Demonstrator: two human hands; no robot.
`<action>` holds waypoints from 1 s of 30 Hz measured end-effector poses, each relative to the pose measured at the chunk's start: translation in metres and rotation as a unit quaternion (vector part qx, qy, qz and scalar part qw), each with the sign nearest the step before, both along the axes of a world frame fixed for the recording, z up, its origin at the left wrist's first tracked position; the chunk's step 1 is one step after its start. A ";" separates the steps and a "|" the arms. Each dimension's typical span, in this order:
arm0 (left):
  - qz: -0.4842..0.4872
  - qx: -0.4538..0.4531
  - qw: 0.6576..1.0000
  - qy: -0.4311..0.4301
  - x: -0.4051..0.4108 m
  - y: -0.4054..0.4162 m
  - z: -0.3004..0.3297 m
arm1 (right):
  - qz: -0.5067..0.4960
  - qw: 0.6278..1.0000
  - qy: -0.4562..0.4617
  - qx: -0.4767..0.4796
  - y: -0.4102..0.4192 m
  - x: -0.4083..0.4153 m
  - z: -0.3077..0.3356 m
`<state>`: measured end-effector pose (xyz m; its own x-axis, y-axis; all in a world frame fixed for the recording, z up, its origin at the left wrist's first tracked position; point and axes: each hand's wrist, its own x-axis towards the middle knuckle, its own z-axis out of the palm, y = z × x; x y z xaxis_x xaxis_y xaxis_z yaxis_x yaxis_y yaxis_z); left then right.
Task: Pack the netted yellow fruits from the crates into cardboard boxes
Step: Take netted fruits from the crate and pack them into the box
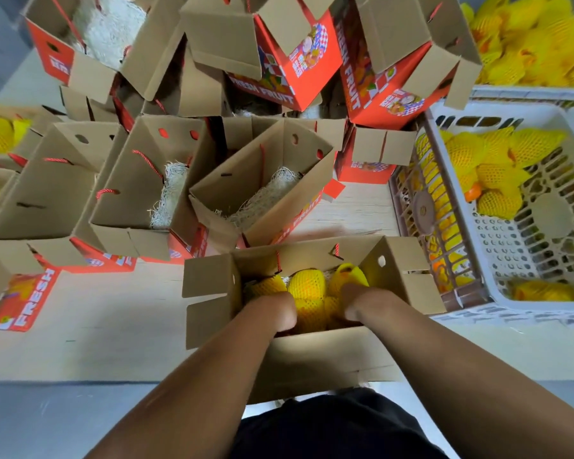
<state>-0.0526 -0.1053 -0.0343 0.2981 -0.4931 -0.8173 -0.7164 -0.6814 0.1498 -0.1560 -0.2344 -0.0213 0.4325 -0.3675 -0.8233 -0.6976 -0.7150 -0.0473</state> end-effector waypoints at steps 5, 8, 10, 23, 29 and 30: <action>-0.024 -0.002 0.998 -0.062 -0.002 -0.009 -0.001 | 0.083 0.995 0.020 -0.043 0.003 0.010 0.003; -0.008 -0.037 0.998 -0.042 0.004 -0.013 0.010 | 0.030 0.998 -0.030 -0.045 -0.004 0.006 0.010; 0.030 -0.111 0.993 0.002 0.002 -0.020 0.023 | -0.035 0.989 -0.135 -0.041 -0.009 -0.002 0.022; 0.072 -0.533 0.842 0.045 -0.115 -0.198 0.095 | -0.265 0.779 -0.563 -0.078 -0.145 -0.126 0.085; -0.045 -0.513 0.848 -0.128 -0.139 -0.301 0.076 | -0.328 0.794 -0.510 -0.035 -0.234 -0.166 0.064; -0.069 -0.487 0.853 -0.175 -0.138 -0.315 0.072 | -0.325 0.806 -0.494 -0.028 -0.249 -0.169 0.057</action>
